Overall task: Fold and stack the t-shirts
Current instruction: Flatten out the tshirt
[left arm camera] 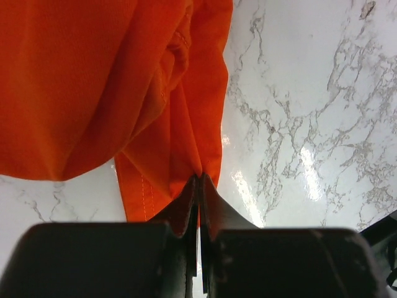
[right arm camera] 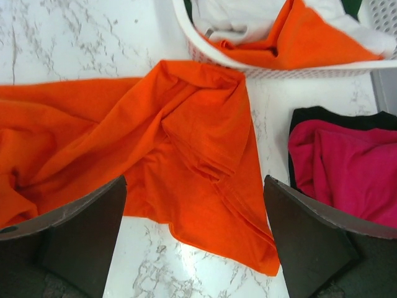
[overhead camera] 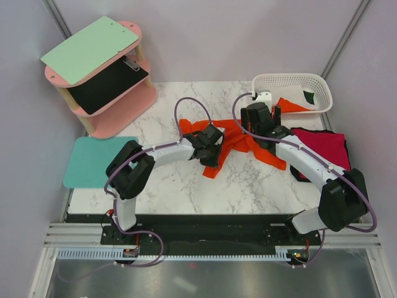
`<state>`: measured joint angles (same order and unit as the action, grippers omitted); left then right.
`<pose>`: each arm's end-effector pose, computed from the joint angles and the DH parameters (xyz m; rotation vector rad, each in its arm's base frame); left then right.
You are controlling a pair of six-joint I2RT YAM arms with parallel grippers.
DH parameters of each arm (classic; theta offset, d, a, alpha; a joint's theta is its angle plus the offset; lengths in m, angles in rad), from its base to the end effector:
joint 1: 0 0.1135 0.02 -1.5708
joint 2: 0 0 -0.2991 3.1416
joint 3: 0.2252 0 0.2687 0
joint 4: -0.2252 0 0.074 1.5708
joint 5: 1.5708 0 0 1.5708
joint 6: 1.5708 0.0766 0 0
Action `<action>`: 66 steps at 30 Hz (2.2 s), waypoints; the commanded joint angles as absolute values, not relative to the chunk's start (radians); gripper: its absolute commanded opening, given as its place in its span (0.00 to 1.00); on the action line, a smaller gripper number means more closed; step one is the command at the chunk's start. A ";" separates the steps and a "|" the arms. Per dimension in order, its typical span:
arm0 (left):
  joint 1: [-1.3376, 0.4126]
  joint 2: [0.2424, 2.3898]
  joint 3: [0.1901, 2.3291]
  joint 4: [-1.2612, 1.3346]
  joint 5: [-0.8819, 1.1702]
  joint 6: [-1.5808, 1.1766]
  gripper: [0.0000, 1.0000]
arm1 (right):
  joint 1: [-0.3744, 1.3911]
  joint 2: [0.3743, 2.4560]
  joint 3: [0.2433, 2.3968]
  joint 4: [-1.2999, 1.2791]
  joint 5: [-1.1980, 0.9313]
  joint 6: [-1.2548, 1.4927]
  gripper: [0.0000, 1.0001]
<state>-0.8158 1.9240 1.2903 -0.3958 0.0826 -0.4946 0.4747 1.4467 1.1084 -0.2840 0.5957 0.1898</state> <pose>0.3021 -0.3302 0.1586 0.4639 2.6696 -0.5468 0.3413 0.1271 0.2999 0.0289 2.0839 -0.2527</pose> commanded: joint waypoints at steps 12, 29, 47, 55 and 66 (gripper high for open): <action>-0.635 1.577 1.452 -0.551 -0.117 -0.416 0.02 | 0.463 1.558 1.035 -0.261 0.522 0.256 0.98; -0.460 1.680 1.677 -0.607 -0.028 -0.354 0.02 | 0.459 2.022 1.313 -0.138 0.678 0.264 0.82; -0.394 1.531 1.628 -0.676 -0.089 -0.364 0.02 | 0.462 1.596 1.143 -0.227 0.484 0.268 0.00; -0.388 1.382 1.569 -0.759 -0.156 -0.379 0.02 | 0.471 1.358 1.020 -0.363 0.189 0.232 0.03; -0.380 1.381 1.568 -0.799 -0.127 -0.382 0.02 | 0.471 1.325 0.917 -0.316 0.158 0.293 0.71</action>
<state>-0.3874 1.3792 1.5665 -0.7944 -0.1291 -0.3908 0.4690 1.3350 0.9154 -0.3645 0.1886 0.2653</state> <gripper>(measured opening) 0.026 0.714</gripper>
